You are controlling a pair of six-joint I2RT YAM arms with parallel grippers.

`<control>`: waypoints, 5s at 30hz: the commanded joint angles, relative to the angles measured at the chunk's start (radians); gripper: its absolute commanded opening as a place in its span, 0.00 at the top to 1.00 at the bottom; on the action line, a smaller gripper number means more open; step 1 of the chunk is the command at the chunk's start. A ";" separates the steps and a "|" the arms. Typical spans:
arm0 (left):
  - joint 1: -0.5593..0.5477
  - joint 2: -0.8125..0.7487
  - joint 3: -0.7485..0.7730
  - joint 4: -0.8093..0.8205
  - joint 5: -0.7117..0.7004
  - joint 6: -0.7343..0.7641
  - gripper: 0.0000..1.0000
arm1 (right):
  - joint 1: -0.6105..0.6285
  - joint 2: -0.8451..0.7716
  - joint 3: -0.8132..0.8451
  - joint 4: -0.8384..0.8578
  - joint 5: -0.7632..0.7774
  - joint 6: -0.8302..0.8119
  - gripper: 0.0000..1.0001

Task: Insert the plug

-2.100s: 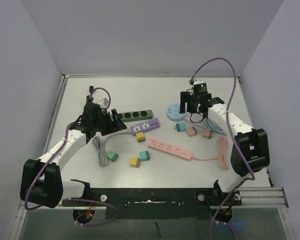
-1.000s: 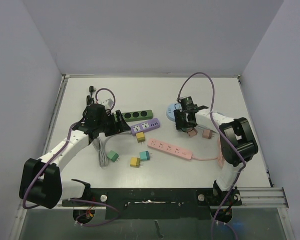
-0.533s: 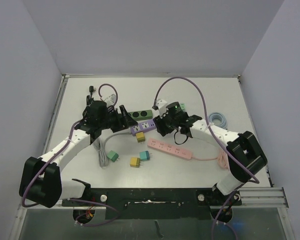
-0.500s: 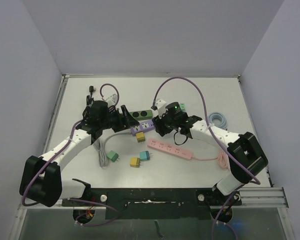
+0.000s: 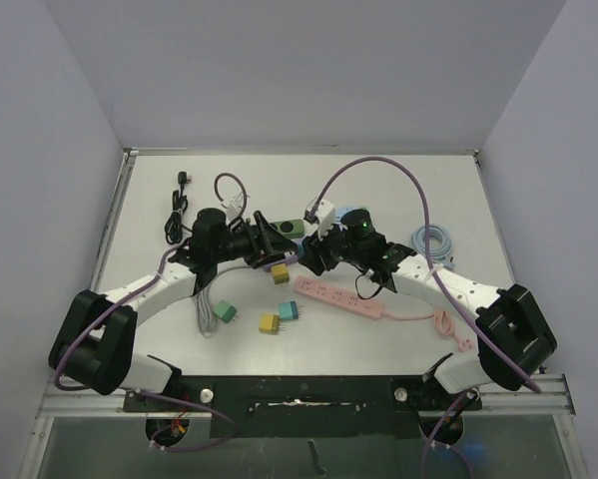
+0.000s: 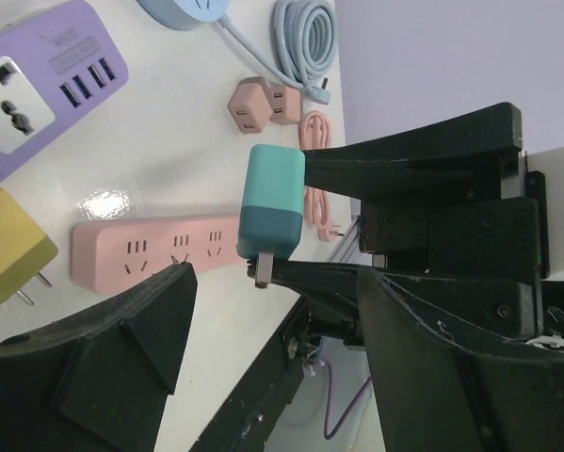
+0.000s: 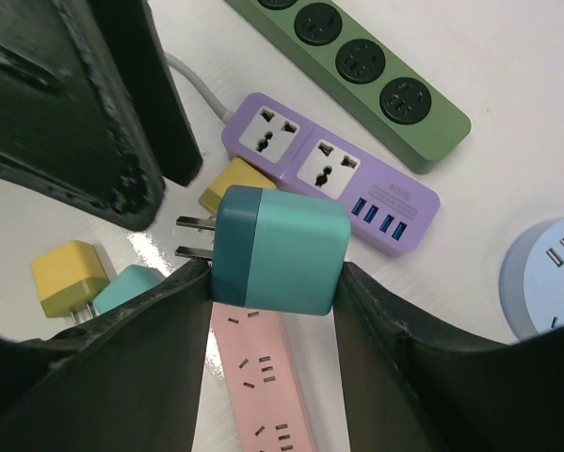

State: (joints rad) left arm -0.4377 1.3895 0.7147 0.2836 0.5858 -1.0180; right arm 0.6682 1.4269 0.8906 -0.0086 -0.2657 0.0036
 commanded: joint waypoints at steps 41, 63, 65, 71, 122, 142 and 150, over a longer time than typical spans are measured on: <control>-0.069 0.109 0.077 -0.235 -0.289 0.185 0.51 | -0.114 0.111 0.045 -0.151 0.201 0.361 0.25; -0.067 0.102 0.048 -0.238 -0.322 0.197 0.43 | -0.043 0.481 0.381 -0.368 0.471 0.532 0.31; -0.068 0.101 0.047 -0.238 -0.319 0.197 0.42 | -0.044 0.489 0.390 -0.372 0.464 0.538 0.38; -0.070 0.088 0.032 -0.203 -0.296 0.184 0.41 | -0.055 0.414 0.335 -0.313 0.446 0.591 0.60; -0.216 0.165 -0.069 0.630 -0.177 -0.009 0.43 | -0.056 -0.108 0.016 -0.067 0.336 0.959 0.49; -0.173 0.151 -0.022 0.230 -0.359 0.180 0.53 | -0.206 0.009 0.008 -0.298 0.475 0.699 0.37; -0.167 0.155 0.001 0.137 -0.341 0.213 0.50 | -0.251 0.157 0.068 -0.304 0.485 0.480 0.26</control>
State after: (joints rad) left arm -0.6117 1.5776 0.6613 0.4522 0.2417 -0.8490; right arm 0.4297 1.5303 0.8833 -0.3264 0.2169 0.6346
